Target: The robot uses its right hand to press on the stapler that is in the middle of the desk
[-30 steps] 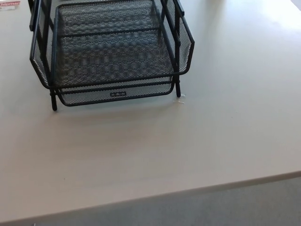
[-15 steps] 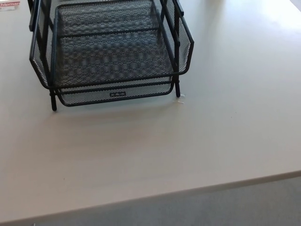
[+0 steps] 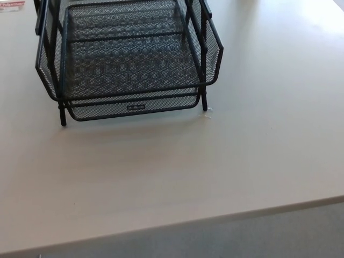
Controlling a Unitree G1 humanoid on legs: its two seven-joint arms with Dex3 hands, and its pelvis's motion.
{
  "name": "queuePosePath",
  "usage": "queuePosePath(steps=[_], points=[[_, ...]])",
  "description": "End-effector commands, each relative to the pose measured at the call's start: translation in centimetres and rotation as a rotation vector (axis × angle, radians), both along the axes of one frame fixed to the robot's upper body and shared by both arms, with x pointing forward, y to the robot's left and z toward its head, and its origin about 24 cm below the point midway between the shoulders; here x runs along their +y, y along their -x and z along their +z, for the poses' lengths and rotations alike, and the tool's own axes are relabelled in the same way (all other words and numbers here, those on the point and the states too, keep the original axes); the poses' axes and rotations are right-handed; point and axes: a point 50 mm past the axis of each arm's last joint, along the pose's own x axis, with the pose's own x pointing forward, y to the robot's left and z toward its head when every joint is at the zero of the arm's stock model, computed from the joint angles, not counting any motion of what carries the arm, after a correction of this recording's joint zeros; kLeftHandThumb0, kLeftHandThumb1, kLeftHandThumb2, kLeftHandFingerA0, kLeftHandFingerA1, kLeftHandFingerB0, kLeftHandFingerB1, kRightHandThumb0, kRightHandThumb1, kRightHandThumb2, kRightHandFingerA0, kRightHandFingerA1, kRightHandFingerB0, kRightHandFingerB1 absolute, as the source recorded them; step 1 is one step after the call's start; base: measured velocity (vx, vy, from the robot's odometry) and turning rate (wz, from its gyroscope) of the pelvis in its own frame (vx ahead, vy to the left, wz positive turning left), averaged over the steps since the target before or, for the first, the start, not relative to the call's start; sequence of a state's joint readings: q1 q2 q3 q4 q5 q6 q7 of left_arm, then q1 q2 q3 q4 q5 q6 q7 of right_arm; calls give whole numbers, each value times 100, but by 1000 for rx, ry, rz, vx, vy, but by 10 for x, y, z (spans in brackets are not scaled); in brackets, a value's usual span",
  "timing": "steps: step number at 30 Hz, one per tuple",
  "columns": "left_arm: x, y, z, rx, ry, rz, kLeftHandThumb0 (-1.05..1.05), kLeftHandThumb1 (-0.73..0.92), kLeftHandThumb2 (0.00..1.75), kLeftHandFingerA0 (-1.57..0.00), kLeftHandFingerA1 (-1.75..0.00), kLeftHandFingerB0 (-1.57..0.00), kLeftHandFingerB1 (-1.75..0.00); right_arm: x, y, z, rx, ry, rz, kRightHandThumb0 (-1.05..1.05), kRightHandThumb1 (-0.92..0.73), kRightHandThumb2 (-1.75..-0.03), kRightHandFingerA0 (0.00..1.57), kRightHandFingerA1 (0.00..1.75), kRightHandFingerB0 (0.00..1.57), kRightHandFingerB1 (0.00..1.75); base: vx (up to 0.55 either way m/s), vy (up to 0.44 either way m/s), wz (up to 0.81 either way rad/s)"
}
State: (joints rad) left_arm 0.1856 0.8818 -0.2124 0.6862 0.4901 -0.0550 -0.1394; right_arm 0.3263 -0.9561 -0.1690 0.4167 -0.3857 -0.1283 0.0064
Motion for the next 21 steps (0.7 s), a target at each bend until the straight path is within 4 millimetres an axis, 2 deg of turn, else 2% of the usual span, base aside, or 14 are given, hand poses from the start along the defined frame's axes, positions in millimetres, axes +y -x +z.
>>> queuePosePath(steps=[1,2,4,6,7,9,10,11,14,15,16,19,20,21], points=[[8,1,7,3,-30,11,-78,56,98,0,-27,0,-17,0,-14,33,-90,87,33,-67,-57,-58,22,31,25,29,0,0,0],[8,1,7,9,-34,12,-82,58,98,-2,-23,-6,-14,5,-20,45,-128,112,61,-70,-62,-59,20,39,25,30,0,0,0],[9,1,7,12,-37,11,-78,56,98,0,-27,0,-17,15,-33,68,-205,139,120,-71,-62,-59,22,43,27,30,0,0,0],[8,1,7,17,-39,11,-81,58,97,-2,-23,-6,-14,21,-40,79,-249,130,125,-67,-59,-58,21,43,29,31,0,0,0],[8,1,7,13,-40,9,-79,57,98,0,-27,0,-17,28,-46,88,-279,118,137,-68,-57,-58,21,45,30,32,0,0,0],[8,1,7,9,-39,5,-79,56,98,0,-27,0,-17,39,-55,102,-331,120,184,-67,-56,-58,21,47,30,32,0,0,0],[8,1,6,7,-40,5,-79,56,98,0,-27,0,-17,51,-68,115,-399,161,256,-70,-53,-57,29,47,35,33,0,0,0],[8,1,7,9,-37,6,-79,56,98,0,-27,0,-17,69,-78,128,-415,149,296,-70,-53,-57,25,47,31,33,0,0,0],[7,1,8,12,-35,7,-78,57,97,0,-26,0,-17,77,-83,133,-405,127,314,-70,-54,-57,21,46,28,32,0,0,0],[8,2,7,11,-32,8,-78,57,97,0,-26,0,-17,92,-91,137,-431,133,378,-69,-55,-58,23,45,28,31,0,0,0],[8,2,7,10,-30,10,-78,57,97,0,-26,0,-17,101,-98,139,-415,156,400,-73,-60,-59,18,42,21,33,0,0,0],[7,4,6,8,-24,13,-78,56,97,0,-27,0,-18,116,-102,137,-416,159,451,-74,-63,-59,13,46,17,33,0,0,0],[7,4,6,4,-18,14,-76,56,96,0,-26,0,-18,122,-104,137,-390,164,460,-40,-35,-97,0,52,0,50,0,0,0],[7,4,6,7,-20,15,-76,56,96,0,-27,0,-18,125,-105,137,-403,152,471,-76,-65,-60,12,42,14,33,0,0,0]])
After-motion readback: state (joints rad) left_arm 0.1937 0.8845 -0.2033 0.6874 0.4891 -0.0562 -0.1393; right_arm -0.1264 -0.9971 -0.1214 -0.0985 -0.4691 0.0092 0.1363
